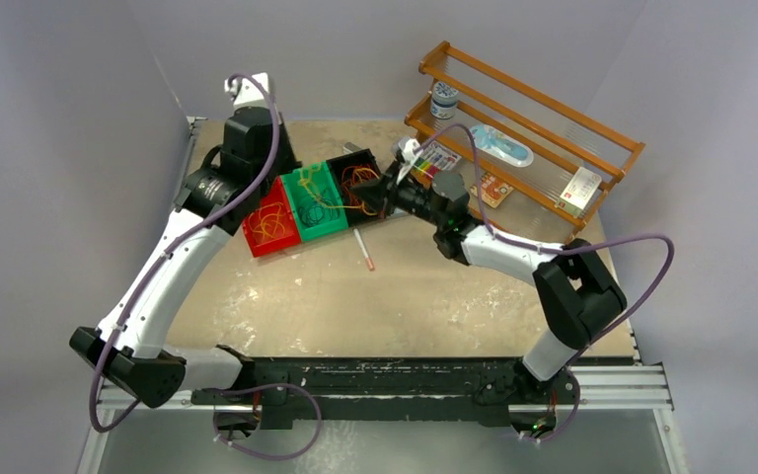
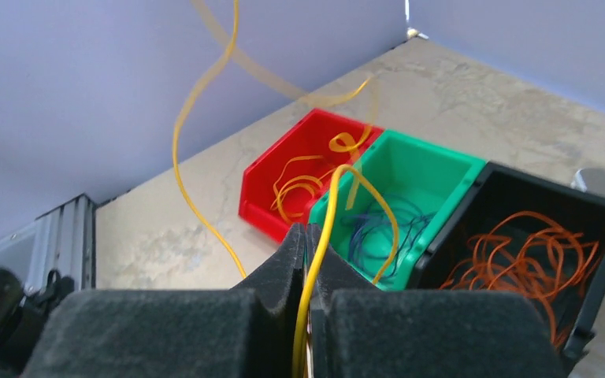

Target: Untangle the cables

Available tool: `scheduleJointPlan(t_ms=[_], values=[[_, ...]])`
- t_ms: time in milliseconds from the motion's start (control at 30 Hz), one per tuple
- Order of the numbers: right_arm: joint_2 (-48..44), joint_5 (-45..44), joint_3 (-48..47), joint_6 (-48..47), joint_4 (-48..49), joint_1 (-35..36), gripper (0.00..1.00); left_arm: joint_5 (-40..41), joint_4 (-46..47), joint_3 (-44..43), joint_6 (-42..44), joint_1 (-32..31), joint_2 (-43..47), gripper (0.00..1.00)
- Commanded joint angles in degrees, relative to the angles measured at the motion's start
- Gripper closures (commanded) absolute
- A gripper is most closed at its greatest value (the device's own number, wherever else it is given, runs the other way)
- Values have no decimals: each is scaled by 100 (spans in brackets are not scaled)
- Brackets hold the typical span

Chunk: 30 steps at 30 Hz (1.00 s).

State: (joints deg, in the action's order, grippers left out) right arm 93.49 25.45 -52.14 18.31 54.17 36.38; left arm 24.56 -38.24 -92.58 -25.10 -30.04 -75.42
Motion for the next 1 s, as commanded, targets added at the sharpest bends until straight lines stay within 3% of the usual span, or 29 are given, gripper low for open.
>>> scheduleJointPlan(t_ms=[0, 200, 433, 733, 967], values=[[281, -356, -1224, -266, -1302, 23, 100, 197, 386, 718, -476, 549, 645, 100], [1274, 213, -2699, -240, -2052, 73, 100, 418, 401, 1685, -694, 1166, 1092, 100], [2057, 407, -3770, -238, -2433, 299, 100, 49, 847, 2603, -696, 1799, 1082, 100], [2483, 576, -4576, -279, -2665, 471, 100, -387, 1957, 3406, -1056, 2357, 661, 100], [2919, 898, -5193, -255, -2628, 491, 100, -823, 2597, 3461, -1541, 2708, -181, 100]])
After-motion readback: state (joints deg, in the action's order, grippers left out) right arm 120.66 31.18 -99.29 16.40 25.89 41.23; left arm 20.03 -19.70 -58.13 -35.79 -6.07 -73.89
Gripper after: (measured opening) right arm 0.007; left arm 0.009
